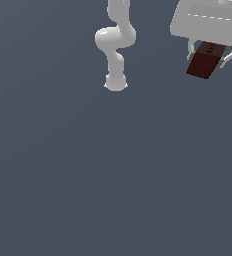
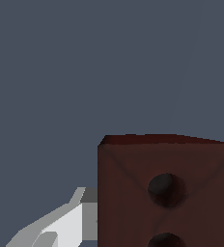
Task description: Pick up the object and move it to a goal position.
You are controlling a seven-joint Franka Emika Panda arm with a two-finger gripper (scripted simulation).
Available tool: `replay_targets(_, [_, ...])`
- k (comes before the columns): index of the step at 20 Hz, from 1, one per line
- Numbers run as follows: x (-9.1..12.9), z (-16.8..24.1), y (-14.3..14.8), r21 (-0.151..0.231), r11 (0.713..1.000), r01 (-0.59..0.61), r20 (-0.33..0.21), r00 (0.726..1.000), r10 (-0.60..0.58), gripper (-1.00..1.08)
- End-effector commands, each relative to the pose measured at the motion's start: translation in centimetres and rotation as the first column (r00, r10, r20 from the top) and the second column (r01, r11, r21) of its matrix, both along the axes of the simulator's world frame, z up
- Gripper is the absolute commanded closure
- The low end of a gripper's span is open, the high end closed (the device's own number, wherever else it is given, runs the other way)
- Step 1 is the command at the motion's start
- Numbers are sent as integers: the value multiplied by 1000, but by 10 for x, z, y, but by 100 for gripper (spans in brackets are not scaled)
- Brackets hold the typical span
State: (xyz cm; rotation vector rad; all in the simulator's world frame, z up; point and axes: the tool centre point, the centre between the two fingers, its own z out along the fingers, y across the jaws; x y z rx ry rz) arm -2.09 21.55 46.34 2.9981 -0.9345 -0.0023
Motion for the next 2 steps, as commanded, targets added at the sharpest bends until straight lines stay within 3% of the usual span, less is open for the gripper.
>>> replay_targets(1, [0,3,1,1,1000,0,2,1000,0,108])
replay_targets(2, [0,3,1,1,1000,0,2,1000,0,108])
